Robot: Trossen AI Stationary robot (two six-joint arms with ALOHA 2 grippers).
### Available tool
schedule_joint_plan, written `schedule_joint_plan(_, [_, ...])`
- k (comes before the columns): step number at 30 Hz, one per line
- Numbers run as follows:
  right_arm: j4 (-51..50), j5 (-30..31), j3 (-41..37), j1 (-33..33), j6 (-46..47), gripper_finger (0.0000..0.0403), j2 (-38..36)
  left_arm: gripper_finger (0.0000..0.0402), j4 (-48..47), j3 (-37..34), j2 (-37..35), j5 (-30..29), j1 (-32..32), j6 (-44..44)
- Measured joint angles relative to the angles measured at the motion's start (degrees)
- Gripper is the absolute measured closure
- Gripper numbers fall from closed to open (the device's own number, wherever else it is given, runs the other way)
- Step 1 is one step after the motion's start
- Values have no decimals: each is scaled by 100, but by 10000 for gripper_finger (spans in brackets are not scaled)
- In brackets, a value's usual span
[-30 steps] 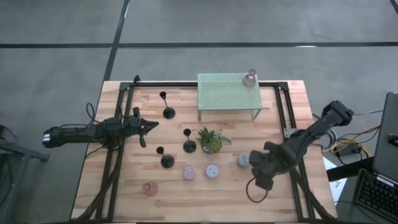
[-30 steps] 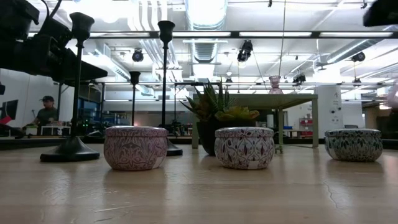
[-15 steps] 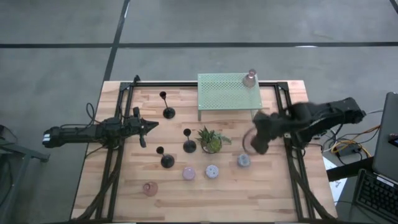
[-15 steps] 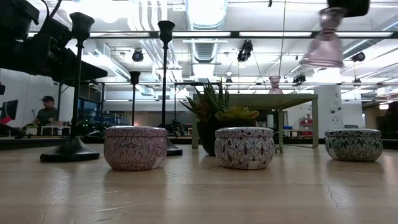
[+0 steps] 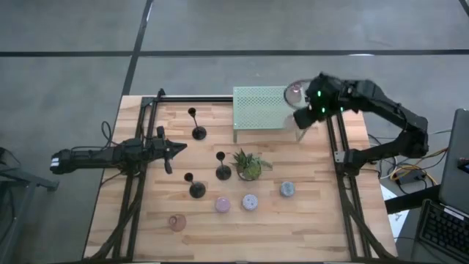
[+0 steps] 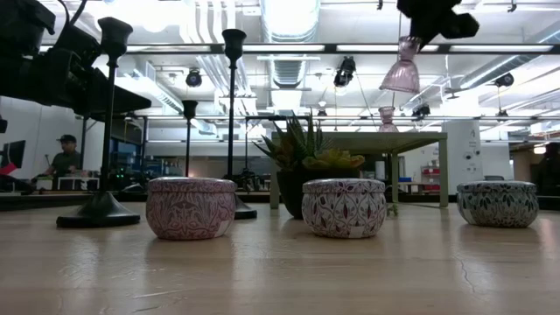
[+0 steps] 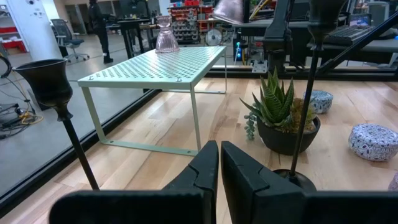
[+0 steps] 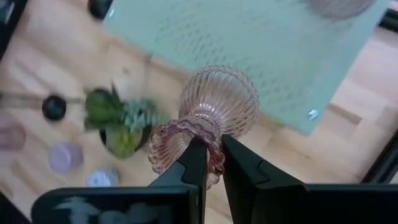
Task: Pick & Place candle stick holders
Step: Put the right glass candle holder on the shelf
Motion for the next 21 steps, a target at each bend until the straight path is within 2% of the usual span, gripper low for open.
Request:
schedule_joint_plan(8, [-8, -748, 116, -1267, -654, 374, 460, 378, 1, 0, -1, 0, 0, 0])
schedule_joint_plan(16, [-202, -793, 106, -2085, -1127, 374, 757, 378, 1, 0, -1, 0, -1, 0])
schedule_joint_plan(21, [-182, -791, 105, -2361, -1217, 374, 803, 378, 1, 0, 1, 0, -1, 0])
